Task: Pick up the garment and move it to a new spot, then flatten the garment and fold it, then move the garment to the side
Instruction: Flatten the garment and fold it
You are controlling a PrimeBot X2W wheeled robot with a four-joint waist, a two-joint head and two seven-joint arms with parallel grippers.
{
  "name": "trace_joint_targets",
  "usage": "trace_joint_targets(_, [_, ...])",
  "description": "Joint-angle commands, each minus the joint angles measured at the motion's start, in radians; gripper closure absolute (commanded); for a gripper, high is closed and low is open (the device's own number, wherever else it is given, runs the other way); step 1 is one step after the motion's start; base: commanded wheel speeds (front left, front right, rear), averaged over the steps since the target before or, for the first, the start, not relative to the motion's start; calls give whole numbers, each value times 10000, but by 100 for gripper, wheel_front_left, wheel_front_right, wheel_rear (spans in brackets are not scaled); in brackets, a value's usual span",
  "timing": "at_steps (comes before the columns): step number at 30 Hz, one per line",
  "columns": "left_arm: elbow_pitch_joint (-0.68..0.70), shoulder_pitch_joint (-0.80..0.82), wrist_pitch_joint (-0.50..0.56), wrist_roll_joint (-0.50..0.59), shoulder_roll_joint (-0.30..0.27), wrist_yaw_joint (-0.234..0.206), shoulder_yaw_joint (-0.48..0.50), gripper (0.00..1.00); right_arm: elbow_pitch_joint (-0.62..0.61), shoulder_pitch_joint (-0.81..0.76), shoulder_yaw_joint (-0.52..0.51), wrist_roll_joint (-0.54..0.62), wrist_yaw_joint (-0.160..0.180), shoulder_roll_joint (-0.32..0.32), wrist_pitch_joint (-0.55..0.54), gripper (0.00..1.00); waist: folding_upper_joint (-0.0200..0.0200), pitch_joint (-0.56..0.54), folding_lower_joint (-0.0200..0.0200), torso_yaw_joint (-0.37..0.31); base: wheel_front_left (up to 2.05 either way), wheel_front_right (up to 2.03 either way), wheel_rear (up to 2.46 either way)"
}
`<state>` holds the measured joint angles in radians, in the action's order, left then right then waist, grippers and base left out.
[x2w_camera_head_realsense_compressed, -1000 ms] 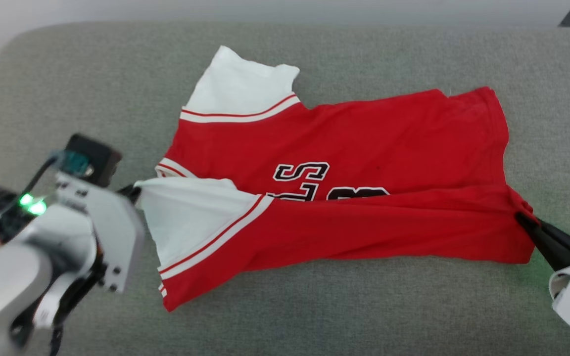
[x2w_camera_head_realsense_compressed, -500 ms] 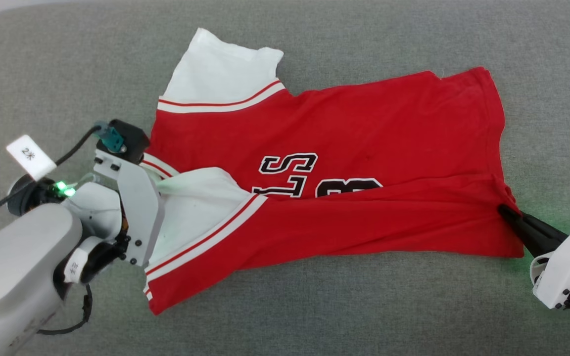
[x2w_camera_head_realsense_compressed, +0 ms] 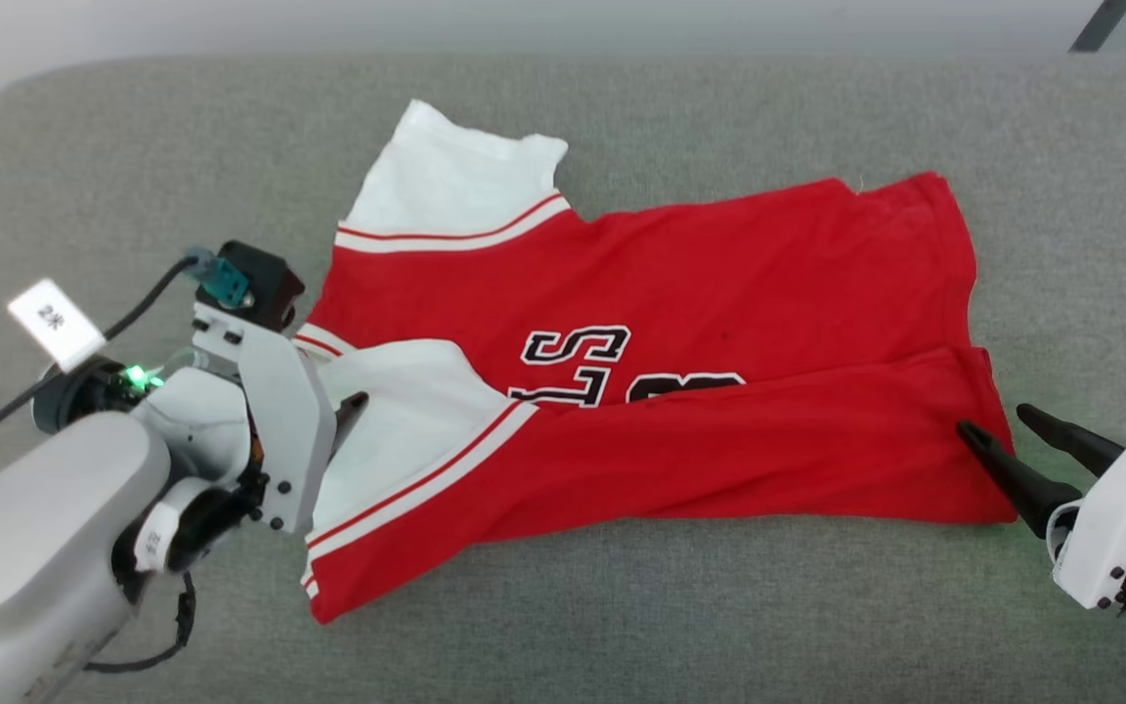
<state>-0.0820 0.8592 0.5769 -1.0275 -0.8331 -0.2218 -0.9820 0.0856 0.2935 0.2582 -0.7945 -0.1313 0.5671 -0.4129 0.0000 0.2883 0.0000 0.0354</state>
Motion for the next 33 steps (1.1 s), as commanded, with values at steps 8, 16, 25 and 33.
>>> trace_joint_targets(8, [775,-957,-1427,-194,-159,-392,472,0,-899,-626,-405,880,8,76,775,0,0,-1120,0,262,0,0,0])
trace_joint_targets(16, [1477,-1997,-2399,-801,-415,-1233,1109,0,-1952,-1096,-603,2146,8,117,2637,0,0,-1594,0,373,0,0,0])
trace_joint_targets(25, [1745,-2498,-1934,-1647,-669,-1893,1426,0,-3019,-1544,-1343,3137,10,-560,3356,0,0,-1528,0,15,0,0,0])
trace_joint_targets(33, [1346,-2625,-324,-2966,-762,-2800,1554,0,-3656,-2093,-1922,3606,10,-1490,3409,0,0,-1256,0,-646,0,0,0])
